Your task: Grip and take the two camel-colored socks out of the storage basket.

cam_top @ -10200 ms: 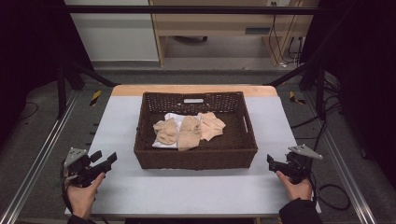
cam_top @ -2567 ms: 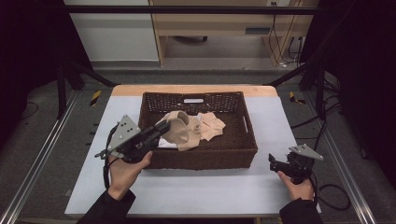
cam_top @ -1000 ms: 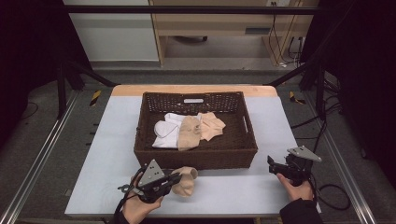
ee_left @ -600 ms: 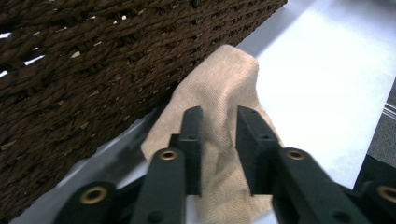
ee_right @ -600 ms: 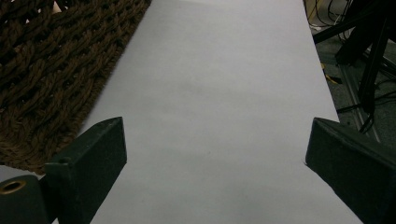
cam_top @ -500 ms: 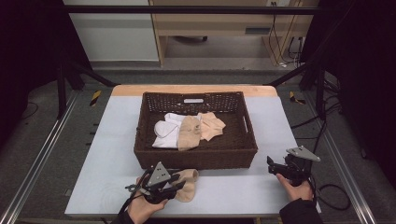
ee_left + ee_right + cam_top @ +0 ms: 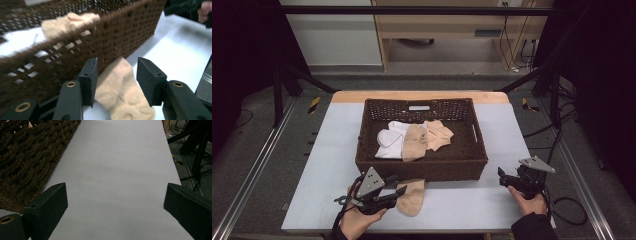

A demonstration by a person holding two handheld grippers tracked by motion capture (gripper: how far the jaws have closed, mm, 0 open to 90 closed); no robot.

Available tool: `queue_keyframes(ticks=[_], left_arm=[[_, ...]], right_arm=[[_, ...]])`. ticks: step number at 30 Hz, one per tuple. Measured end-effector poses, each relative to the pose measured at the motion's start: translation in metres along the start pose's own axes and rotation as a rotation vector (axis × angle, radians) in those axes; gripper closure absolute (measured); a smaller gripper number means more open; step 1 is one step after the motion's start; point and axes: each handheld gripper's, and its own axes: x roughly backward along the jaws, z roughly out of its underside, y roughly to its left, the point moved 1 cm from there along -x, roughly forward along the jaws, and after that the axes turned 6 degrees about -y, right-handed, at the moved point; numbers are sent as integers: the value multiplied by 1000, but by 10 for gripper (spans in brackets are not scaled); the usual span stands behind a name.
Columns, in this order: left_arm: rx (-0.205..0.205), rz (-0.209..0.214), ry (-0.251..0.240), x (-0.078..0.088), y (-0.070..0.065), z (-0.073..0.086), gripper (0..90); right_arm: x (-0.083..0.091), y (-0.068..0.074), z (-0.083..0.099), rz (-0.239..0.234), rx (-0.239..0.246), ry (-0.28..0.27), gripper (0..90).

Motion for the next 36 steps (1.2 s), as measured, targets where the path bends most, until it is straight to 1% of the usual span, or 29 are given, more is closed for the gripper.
queue_keyframes(ticks=[3, 5, 6, 9, 10, 13, 16, 18, 21, 22, 24, 25, 26, 27, 29, 30, 31, 32, 33, 34, 35, 36], left_arm=[[8, -15, -41, 7, 5, -11, 491], [10, -21, -57, 9, 6, -16, 488], [10, -21, -57, 9, 6, -16, 486], [4, -30, -82, 12, 7, -25, 476], [6, -40, -95, 14, 8, -27, 473], [7, -50, -99, 15, 10, -29, 458], [21, -67, -102, 15, 16, -32, 450], [41, -83, -112, 12, 24, -39, 442], [51, -105, -127, 7, 33, -50, 432], [51, -105, -127, 7, 33, -50, 429], [57, -121, -133, 1, 39, -59, 425], [54, -137, -138, -4, 44, -68, 425], [54, -137, -138, -4, 44, -68, 423], [53, -144, -146, -8, 48, -78, 422], [52, -153, -154, -12, 51, -87, 419], [52, -153, -154, -12, 51, -87, 417], [63, -162, -165, -15, 54, -95, 415], [63, -162, -165, -15, 54, -95, 413], [67, -175, -176, -19, 57, -103, 413], [67, -175, -176, -19, 57, -103, 411], [72, -190, -182, -23, 61, -109, 409], [72, -190, -182, -23, 61, -109, 407]], right_arm=[[0, 0, 0, 2, -1, -1, 55], [-1, 0, 0, 3, -2, 0, 54], [-1, 0, 0, 3, -2, 0, 54], [0, 0, 0, 4, 1, -6, 54], [0, 0, 0, 3, 1, -6, 54], [0, -1, 0, 6, -4, -10, 53], [0, -1, -1, 10, -6, -14, 53], [0, -2, -1, 11, -8, -17, 52], [0, -2, -2, 11, -8, -20, 52], [0, -2, -2, 11, -8, -20, 52], [0, -2, -3, 12, -14, -22, 52], [-1, -2, -3, 12, -13, -22, 52], [-1, -2, -3, 12, -13, -22, 52], [-1, -3, -3, 13, -10, -25, 52], [-1, -3, -4, 13, -16, -27, 50], [-1, -3, -4, 12, -16, -28, 50], [-1, -3, -4, 13, -16, -29, 50], [-1, -3, -4, 14, -16, -29, 50], [-1, -3, -4, 14, -16, -29, 50], [-1, -3, -4, 14, -16, -29, 50], [-1, -3, -4, 15, -15, -31, 50], [-1, -3, -4, 15, -15, -31, 50]])
